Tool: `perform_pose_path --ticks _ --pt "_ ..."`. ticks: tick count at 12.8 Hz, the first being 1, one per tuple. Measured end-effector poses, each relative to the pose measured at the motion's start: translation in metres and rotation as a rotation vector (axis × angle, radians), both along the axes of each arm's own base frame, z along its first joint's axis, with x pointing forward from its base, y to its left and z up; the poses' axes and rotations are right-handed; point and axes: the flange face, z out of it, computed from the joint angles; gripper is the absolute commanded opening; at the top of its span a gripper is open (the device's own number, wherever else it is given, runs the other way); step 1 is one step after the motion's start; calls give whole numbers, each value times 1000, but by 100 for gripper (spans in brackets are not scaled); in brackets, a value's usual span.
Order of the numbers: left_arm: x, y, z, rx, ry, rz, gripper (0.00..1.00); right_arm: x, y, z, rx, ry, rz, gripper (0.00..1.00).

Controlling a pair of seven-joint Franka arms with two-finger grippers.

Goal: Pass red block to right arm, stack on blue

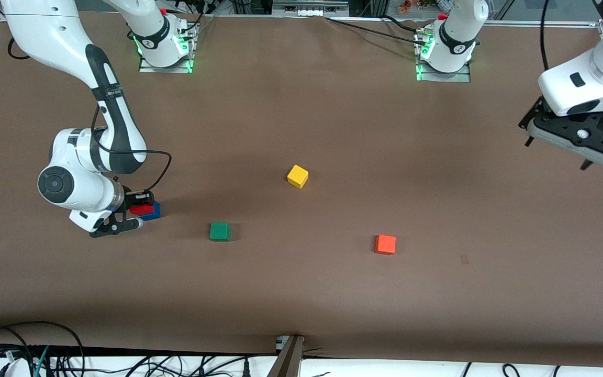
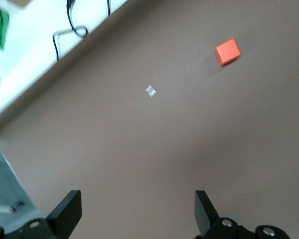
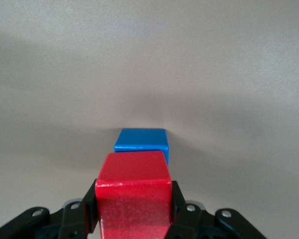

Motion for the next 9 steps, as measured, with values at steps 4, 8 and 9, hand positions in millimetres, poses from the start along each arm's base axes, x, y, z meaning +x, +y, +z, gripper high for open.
perform_pose_path --ticks 4,8,9 --pt "-16 45 -19 -105 31 255 100 0 0 0 -4 -6 3 4" --pt "-19 37 -29 -110 25 333 100 0 -1 -1 -4 -8 4 4" --pt "-19 35 -30 -110 26 340 100 0 -1 -1 -4 -8 4 4"
